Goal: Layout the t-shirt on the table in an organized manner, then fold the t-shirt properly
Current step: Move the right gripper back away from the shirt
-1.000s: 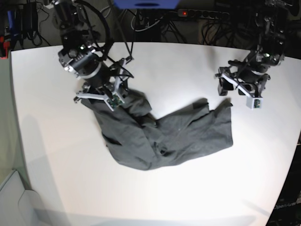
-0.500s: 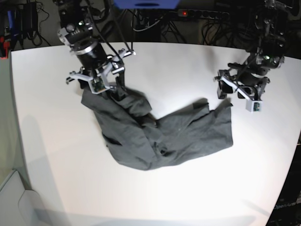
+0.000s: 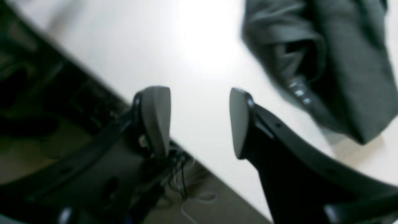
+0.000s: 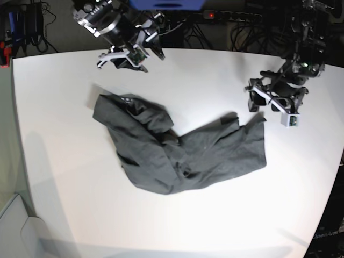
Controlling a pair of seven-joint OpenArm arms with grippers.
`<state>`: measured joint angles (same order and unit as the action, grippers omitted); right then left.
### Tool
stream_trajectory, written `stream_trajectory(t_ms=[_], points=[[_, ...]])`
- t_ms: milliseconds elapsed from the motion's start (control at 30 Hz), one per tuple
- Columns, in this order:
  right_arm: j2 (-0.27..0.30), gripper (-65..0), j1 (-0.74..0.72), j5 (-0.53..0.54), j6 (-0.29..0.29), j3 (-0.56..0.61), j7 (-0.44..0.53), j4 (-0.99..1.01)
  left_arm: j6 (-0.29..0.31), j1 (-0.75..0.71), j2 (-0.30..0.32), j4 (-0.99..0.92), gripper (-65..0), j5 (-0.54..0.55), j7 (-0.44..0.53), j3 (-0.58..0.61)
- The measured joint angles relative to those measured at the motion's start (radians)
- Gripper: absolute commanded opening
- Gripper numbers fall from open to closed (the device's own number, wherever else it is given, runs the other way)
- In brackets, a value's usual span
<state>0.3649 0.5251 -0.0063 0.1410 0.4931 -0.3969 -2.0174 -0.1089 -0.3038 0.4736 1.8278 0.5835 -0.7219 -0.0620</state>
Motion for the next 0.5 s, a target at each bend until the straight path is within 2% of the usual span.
stream_trajectory(t_ms=[167,333,500], points=[[0.051,-34.0,-0.001,-0.037,0.000,0.000,0.001,0.003,0.000,0.000,0.000,0.000,-24.6,0.000,0.000,0.000],[0.056,-34.0,-0.004,-0.276,0.000,0.000,0.007,0.040,0.000,0.000,0.000,0.000,-24.6,0.000,0.000,0.000],[0.055,-34.0,-0.003,-0.339,0.004,-0.049,0.016,0.043,0.000,0.000,0.000,0.000,-24.6,0.000,0.000,0.000]])
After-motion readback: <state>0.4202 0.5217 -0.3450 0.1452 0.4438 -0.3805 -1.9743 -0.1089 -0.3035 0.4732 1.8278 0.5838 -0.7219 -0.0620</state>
